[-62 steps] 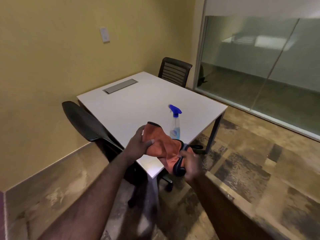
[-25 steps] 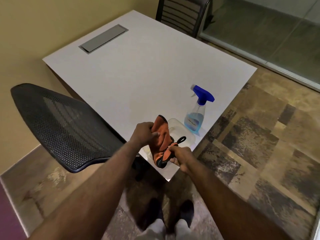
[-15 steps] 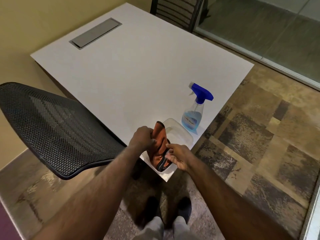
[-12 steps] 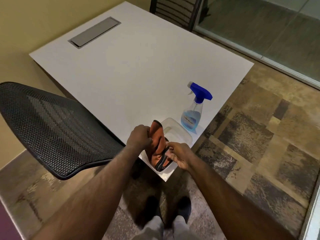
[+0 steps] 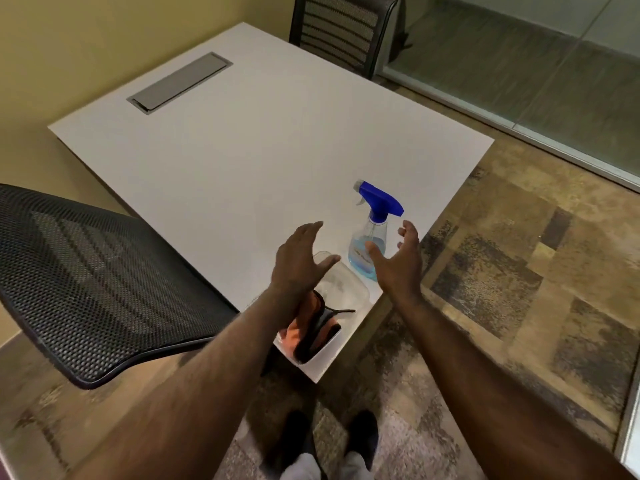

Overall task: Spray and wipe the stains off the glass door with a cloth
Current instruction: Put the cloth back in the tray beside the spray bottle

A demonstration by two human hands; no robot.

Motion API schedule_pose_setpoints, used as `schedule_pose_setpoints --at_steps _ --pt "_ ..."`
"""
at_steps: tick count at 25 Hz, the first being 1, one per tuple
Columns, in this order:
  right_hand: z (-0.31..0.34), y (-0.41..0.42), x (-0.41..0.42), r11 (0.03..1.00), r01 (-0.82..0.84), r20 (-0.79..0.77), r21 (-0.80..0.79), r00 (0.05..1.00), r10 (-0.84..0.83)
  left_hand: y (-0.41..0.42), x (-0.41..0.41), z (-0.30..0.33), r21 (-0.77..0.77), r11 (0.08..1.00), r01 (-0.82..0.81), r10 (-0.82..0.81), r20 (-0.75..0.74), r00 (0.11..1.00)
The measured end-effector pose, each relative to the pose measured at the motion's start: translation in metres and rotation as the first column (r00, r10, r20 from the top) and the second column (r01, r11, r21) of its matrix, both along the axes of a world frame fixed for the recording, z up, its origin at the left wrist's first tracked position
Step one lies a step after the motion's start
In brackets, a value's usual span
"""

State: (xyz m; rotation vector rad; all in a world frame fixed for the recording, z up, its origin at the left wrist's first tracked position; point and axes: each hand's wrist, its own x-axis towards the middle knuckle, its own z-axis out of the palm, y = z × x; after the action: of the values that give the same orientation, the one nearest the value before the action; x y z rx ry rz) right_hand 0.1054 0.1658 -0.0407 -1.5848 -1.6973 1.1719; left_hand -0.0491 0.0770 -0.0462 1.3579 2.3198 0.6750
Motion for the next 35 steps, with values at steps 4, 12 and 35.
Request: schedule_pose_setpoints --at_steps 4,12,35 --pt "-0.002 0.026 0.001 0.990 -0.141 -0.010 -0.003 0.990 0.141 0.043 0.034 0.004 -0.080 0.994 0.075 -0.067 0.100 0.993" --pt "0.005 0.033 -0.002 0.989 -0.145 -0.004 0.013 0.989 0.145 0.059 0.063 0.004 0.039 0.995 -0.093 0.076 0.322 0.944" --pt "0.058 -0.034 0.002 0.910 -0.282 -0.113 0.306 0.938 0.328 -0.030 0.055 0.063 0.249 0.947 -0.202 0.124 0.295 0.947"
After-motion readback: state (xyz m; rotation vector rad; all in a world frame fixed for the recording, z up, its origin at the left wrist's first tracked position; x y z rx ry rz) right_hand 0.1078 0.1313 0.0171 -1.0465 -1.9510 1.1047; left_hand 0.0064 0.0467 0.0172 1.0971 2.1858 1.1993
